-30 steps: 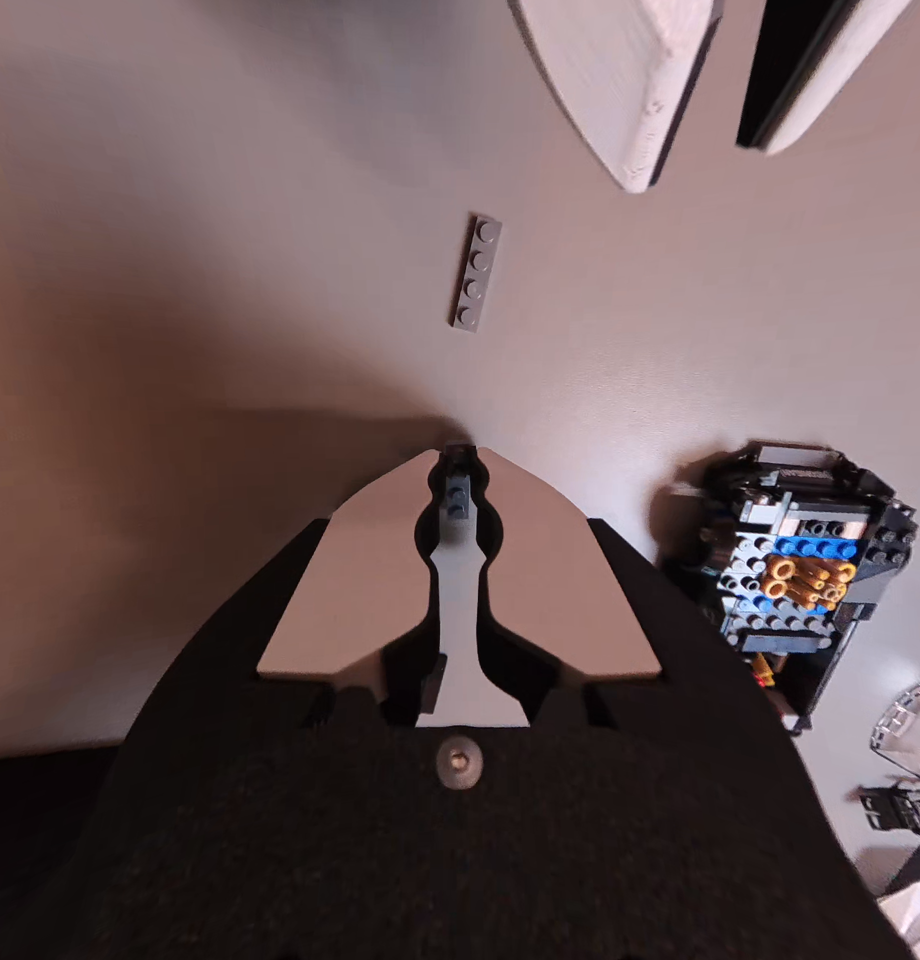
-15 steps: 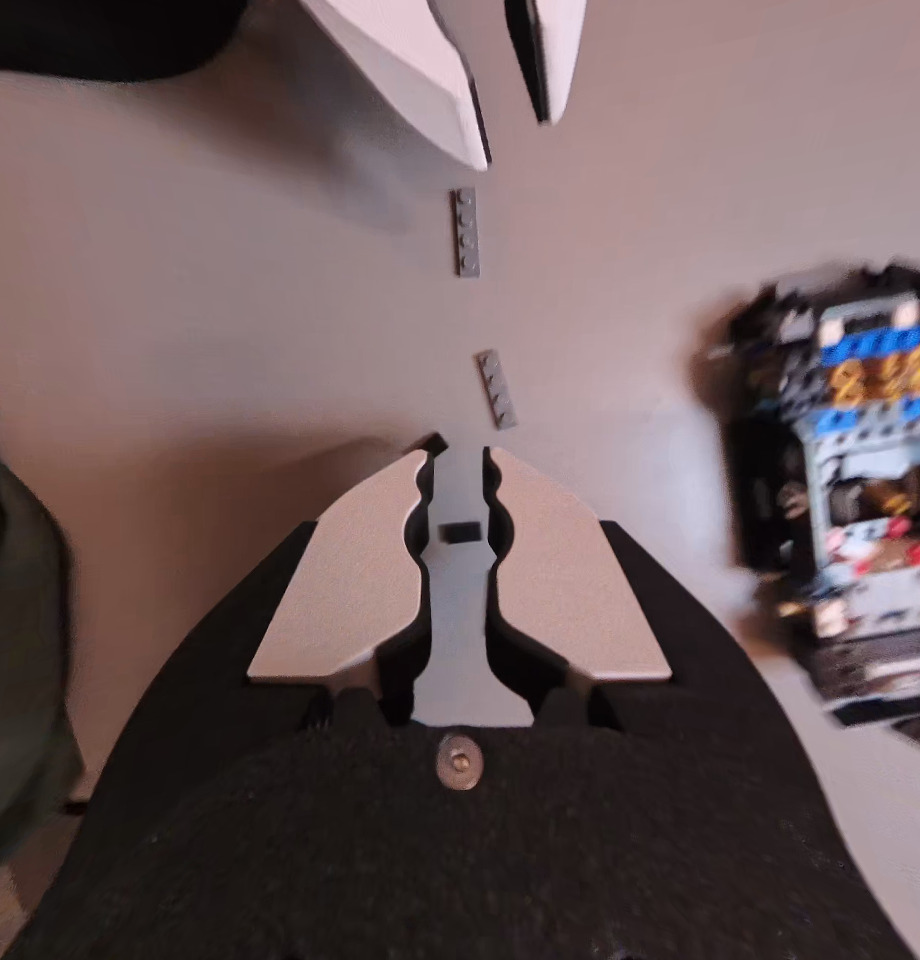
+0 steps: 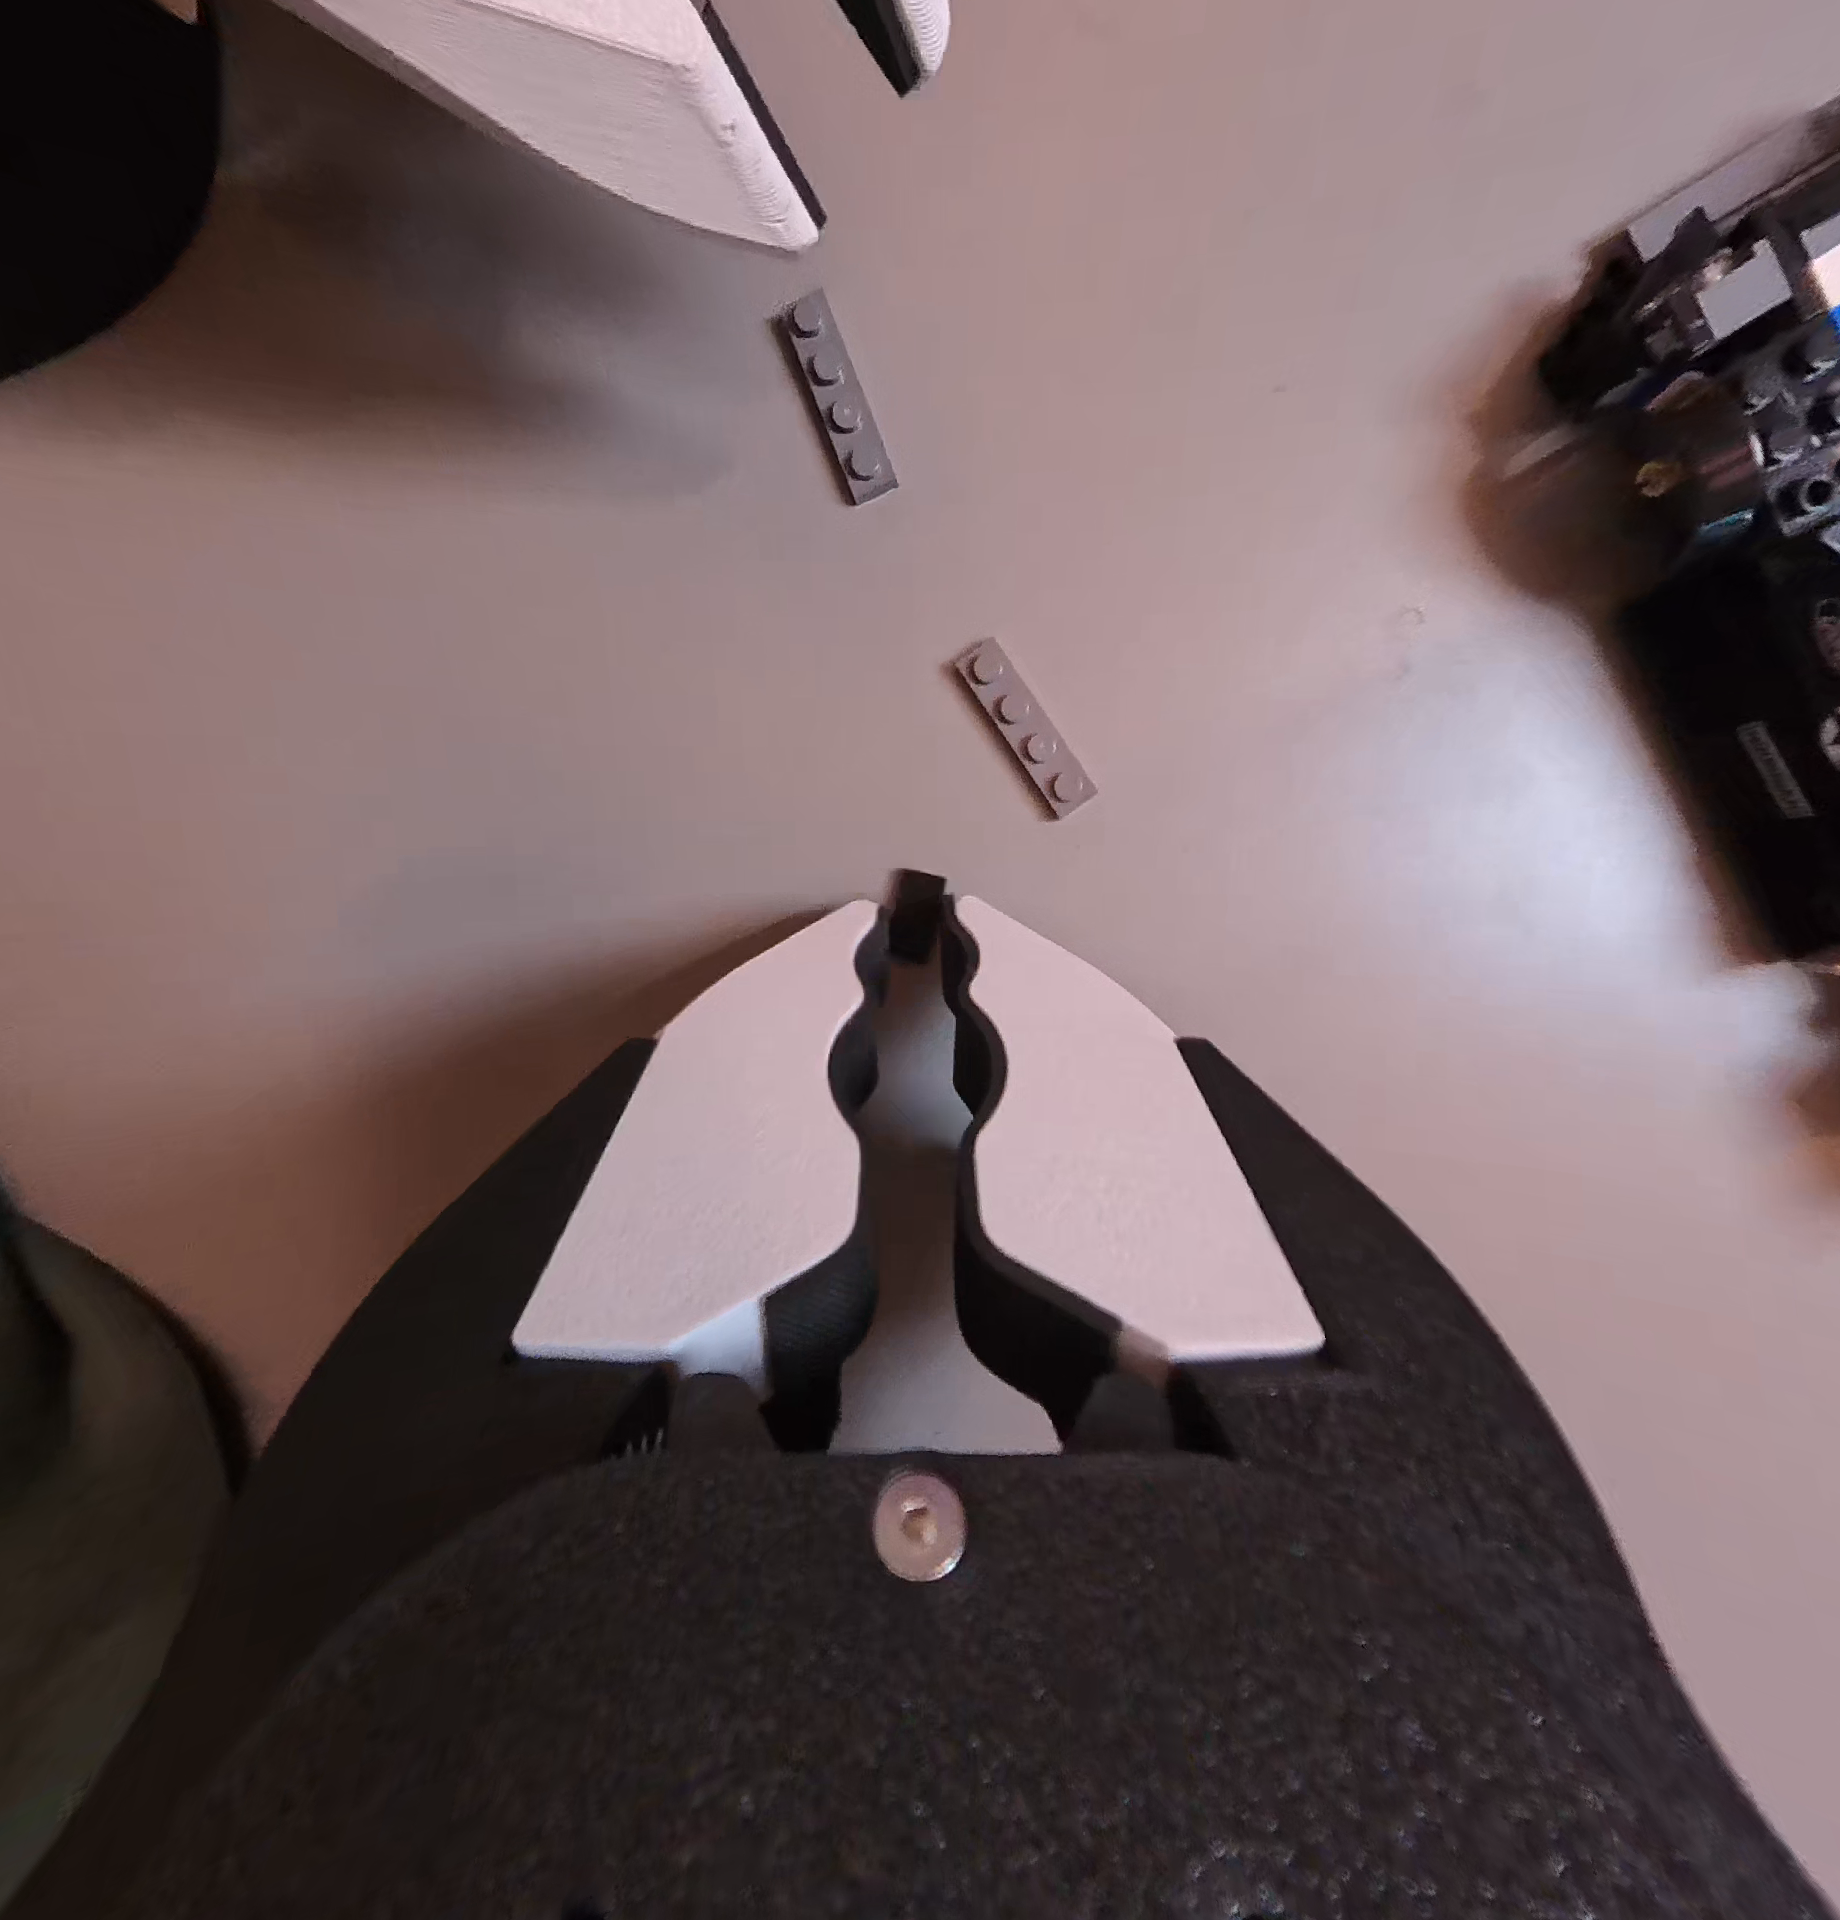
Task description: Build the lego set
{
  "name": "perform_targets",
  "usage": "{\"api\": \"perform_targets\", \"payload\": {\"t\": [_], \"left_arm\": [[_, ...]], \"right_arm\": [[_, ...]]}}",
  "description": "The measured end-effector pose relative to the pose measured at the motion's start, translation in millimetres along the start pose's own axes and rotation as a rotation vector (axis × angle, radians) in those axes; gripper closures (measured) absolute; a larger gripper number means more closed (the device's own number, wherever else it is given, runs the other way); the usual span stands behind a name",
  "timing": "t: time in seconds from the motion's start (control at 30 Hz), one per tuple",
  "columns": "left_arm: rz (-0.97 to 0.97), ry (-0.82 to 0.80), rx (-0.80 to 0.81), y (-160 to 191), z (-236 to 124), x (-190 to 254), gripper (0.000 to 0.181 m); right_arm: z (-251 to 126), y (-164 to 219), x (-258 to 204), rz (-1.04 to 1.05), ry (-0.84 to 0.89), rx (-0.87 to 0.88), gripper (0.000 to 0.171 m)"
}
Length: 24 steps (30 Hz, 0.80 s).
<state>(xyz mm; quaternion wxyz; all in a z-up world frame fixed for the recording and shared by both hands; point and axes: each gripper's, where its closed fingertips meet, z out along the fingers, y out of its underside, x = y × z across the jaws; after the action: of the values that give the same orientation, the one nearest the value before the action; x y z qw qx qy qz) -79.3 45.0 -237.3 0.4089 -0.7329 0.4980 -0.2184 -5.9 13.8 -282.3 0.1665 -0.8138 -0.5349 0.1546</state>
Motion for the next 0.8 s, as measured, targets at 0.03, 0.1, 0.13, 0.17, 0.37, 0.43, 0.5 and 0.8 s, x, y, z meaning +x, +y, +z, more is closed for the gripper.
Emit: {"api": "perform_targets", "payload": {"t": [0.03, 0.1, 0.13, 0.17, 0.37, 0.43, 0.5, 0.8], "left_arm": [[0.001, 0.0, -0.002, 0.3, 0.0, 0.2, 0.167], [0.006, -0.001, -0.004, 0.5, 0.1, 0.7, 0.167], [0.007, -0.001, -0.004, 0.4, 0.1, 0.9, 0.167], [0.008, -0.002, -0.004, 0.1, 0.2, 0.8, 0.167], [-0.005, 0.0, -0.002, 1.4, 1.0, -0.7, 0.168], [-0.008, 0.0, -0.004, 2.5, 1.2, -1.2, 0.168], [-0.007, -0.002, -0.009, 3.7, 1.6, -1.6, 0.168], [-0.01, 0.017, -0.026, 8.5, 5.8, 0.1, 0.168]], "right_arm": [[0.2, -0.2, -0.3, -0.019, -0.005, -0.007, 0.162], [0.6, -0.7, -0.4, -0.082, -0.023, -0.018, 0.163], [0.5, -1.7, 0.4, -0.128, -0.029, -0.015, 0.163], [-1.0, -4.4, 2.3, -0.173, -0.033, -0.005, 0.163], [-14.5, -33.7, 13.9, -0.505, -0.094, 0.056, 0.163], [-8.6, -34.9, 17.2, -0.549, -0.122, 0.028, 0.163], [-2.9, -36.1, 19.0, -0.574, -0.134, 0.01, 0.163], [4.8, -30.0, 18.0, -0.599, -0.159, -0.028, 0.163]]}}
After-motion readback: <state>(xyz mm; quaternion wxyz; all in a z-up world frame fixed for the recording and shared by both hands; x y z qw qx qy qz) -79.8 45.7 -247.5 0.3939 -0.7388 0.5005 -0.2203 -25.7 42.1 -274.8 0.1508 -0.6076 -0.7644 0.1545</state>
